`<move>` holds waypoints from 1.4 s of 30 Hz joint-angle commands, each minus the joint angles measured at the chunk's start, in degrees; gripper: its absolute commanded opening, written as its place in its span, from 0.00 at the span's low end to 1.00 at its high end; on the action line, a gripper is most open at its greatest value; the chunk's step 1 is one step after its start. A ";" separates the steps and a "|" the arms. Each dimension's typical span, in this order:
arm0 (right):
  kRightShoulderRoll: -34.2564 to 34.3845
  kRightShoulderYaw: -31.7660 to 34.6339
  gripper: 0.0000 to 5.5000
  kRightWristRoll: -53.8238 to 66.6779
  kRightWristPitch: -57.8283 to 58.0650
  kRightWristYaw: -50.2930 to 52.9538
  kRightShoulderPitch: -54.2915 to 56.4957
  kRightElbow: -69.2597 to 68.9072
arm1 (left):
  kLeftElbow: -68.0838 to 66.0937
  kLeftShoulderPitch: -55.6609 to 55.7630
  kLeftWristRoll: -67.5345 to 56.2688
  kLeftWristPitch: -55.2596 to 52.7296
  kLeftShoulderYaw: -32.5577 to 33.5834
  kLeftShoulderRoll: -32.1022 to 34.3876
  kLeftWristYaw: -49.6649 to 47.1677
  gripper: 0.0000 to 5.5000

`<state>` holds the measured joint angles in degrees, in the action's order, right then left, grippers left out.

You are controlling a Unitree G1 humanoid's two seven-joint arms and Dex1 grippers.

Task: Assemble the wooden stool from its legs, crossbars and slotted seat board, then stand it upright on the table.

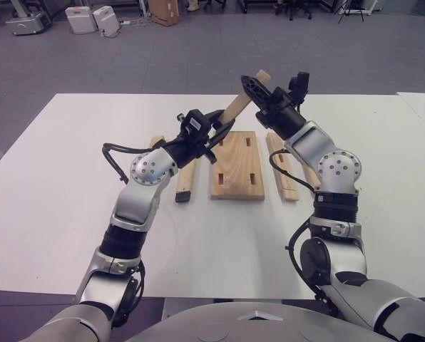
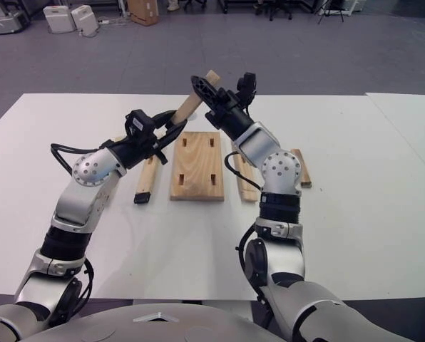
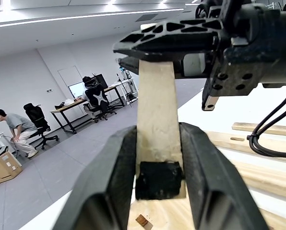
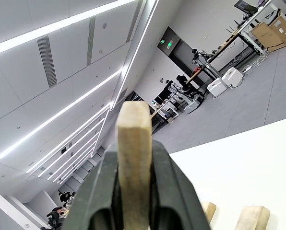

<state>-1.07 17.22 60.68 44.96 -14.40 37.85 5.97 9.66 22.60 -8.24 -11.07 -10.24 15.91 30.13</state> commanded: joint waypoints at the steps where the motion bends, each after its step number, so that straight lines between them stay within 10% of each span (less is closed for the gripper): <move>1: -4.08 1.80 0.07 -6.39 -6.32 0.05 -2.53 0.41 | -1.61 -1.32 2.93 -1.40 -0.61 1.43 -0.77 0.35; 8: -9.10 0.55 0.07 -24.47 -24.58 -2.03 -8.29 13.12 | -3.25 -3.17 2.65 -3.47 4.64 0.00 -6.54 0.55; 42: -13.16 -9.83 0.14 -47.38 -52.16 -11.17 -11.38 40.30 | -3.35 -2.71 1.81 -5.08 7.01 -1.17 -8.24 0.55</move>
<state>-14.50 7.33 13.27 -12.07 -24.85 31.26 45.92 6.71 19.28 -6.25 -15.65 -3.55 14.78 22.00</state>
